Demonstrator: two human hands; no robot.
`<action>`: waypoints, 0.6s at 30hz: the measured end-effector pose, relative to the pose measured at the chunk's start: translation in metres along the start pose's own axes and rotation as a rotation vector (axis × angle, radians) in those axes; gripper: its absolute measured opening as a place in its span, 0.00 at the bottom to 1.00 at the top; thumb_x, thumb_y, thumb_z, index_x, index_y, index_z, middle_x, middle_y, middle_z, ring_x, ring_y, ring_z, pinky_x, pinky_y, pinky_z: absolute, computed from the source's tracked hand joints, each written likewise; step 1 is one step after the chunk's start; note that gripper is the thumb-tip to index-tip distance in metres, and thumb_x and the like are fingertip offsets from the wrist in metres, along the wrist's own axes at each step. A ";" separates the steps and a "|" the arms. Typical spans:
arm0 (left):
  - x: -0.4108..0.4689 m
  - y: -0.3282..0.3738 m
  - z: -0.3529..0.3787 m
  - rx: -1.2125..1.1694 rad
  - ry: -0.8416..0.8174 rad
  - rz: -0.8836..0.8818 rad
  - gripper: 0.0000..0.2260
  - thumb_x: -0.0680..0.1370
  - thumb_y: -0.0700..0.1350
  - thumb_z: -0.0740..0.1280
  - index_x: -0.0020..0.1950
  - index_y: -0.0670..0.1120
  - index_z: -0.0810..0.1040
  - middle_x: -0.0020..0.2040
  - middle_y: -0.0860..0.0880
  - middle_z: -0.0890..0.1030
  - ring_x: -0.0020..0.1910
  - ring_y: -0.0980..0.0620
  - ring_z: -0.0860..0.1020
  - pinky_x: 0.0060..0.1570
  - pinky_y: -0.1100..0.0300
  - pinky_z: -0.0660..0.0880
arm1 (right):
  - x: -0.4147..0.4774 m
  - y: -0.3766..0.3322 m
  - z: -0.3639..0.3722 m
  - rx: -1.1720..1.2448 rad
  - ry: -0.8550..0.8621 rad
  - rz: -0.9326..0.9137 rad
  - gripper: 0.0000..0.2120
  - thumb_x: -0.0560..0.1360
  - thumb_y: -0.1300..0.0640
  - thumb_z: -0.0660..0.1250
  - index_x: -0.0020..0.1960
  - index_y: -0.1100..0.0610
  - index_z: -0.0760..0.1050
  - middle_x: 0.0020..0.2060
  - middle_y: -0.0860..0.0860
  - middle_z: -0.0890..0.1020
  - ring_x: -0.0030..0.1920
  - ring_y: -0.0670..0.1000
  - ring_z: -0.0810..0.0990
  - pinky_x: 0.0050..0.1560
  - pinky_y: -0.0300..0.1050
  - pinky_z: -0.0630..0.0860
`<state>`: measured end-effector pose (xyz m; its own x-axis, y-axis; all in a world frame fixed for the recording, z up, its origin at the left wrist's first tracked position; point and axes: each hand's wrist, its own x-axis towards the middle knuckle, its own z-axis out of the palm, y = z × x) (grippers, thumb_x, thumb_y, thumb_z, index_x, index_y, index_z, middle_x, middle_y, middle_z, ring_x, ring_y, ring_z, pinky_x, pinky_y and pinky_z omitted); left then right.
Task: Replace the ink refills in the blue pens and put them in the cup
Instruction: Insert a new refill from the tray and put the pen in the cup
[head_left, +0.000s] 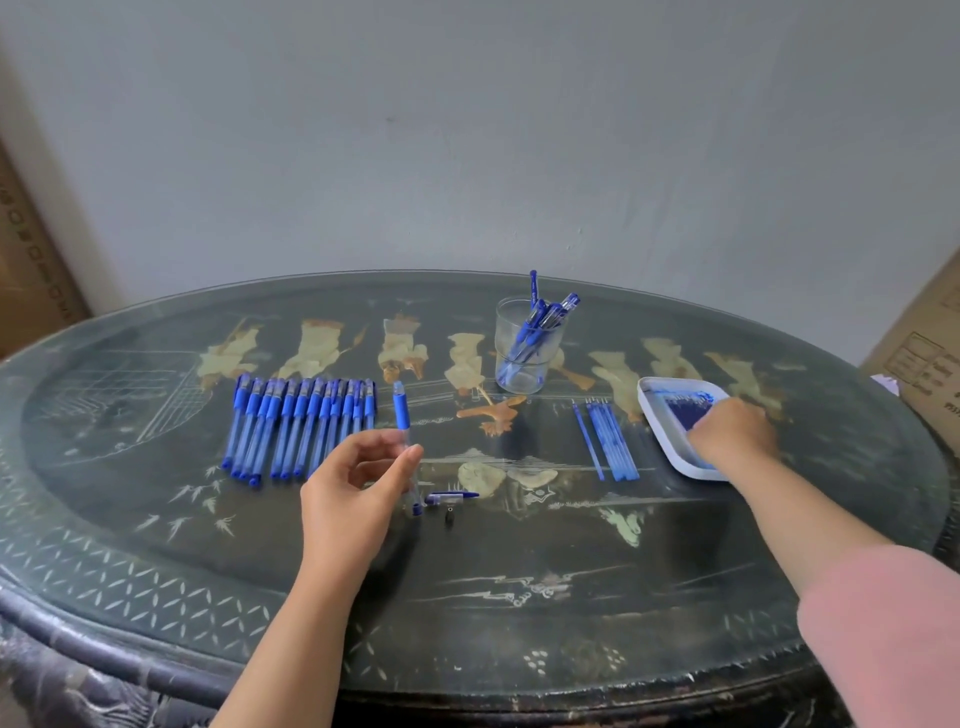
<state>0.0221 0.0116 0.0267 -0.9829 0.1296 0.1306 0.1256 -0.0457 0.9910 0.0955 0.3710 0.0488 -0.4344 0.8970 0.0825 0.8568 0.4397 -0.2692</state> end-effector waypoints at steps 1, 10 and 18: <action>0.000 0.000 0.000 -0.001 0.001 0.001 0.07 0.72 0.43 0.75 0.48 0.49 0.83 0.42 0.51 0.84 0.43 0.48 0.83 0.51 0.48 0.81 | 0.000 0.002 0.001 -0.029 -0.010 -0.011 0.12 0.75 0.62 0.63 0.57 0.62 0.76 0.53 0.60 0.79 0.51 0.62 0.79 0.47 0.48 0.77; 0.000 -0.001 0.000 0.008 -0.013 0.019 0.06 0.72 0.43 0.75 0.48 0.48 0.83 0.42 0.50 0.84 0.42 0.47 0.83 0.51 0.48 0.81 | 0.000 0.001 0.003 -0.086 -0.053 -0.086 0.04 0.75 0.60 0.64 0.43 0.57 0.69 0.41 0.54 0.75 0.43 0.58 0.74 0.45 0.47 0.75; -0.001 -0.002 -0.001 0.005 -0.034 0.024 0.06 0.72 0.42 0.75 0.47 0.49 0.83 0.42 0.50 0.84 0.43 0.48 0.83 0.49 0.50 0.81 | -0.007 0.000 -0.003 -0.009 0.078 -0.089 0.06 0.75 0.59 0.65 0.42 0.61 0.73 0.41 0.56 0.75 0.47 0.62 0.79 0.42 0.46 0.73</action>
<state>0.0225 0.0109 0.0244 -0.9744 0.1622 0.1555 0.1502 -0.0448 0.9876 0.0999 0.3648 0.0514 -0.4861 0.8552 0.1801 0.8185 0.5177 -0.2491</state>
